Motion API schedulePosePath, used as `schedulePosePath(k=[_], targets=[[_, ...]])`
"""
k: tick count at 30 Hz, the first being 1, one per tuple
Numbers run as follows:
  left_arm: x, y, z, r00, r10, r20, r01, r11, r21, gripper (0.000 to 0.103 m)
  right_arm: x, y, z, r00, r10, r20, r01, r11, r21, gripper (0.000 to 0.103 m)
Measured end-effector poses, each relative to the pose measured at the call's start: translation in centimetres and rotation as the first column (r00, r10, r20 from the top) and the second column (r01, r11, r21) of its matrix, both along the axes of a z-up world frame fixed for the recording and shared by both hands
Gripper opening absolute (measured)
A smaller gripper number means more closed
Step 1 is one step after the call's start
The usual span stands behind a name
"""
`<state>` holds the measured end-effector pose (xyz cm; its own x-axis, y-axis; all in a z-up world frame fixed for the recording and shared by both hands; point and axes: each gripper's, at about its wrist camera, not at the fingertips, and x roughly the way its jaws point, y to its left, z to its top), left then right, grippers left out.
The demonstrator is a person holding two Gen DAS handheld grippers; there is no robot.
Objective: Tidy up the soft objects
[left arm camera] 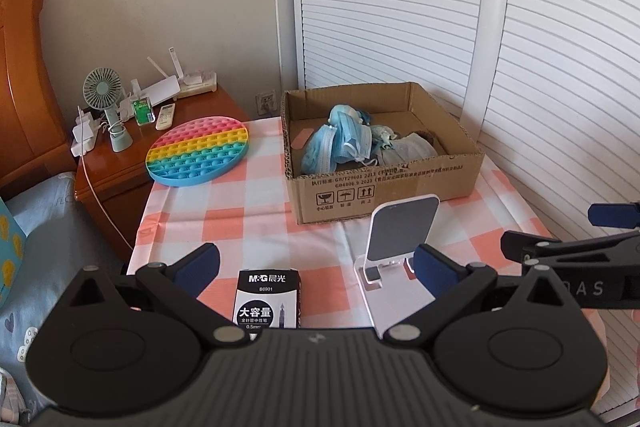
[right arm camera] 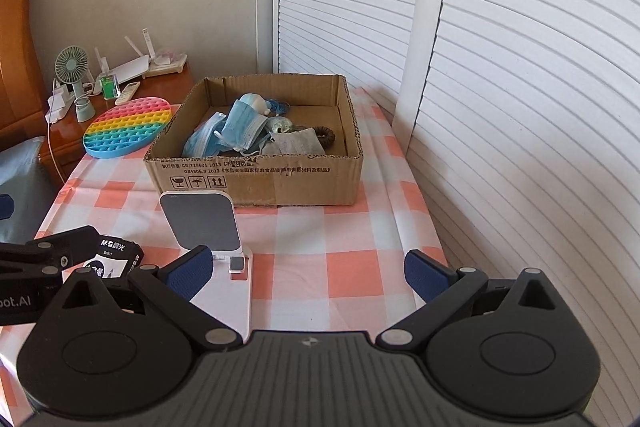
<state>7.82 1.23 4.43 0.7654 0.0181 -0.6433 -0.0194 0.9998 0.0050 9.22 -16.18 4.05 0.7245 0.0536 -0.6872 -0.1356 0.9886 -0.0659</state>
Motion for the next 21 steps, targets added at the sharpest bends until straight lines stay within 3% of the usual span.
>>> schedulePosePath(k=[21], targets=[[-0.31,0.12,-0.09,1.0,0.01,-0.004,-0.009,1.0,0.004,0.102,-0.27,-0.18,0.2,1.0,-0.007,0.002,0.007,1.0,0.007,0.103]])
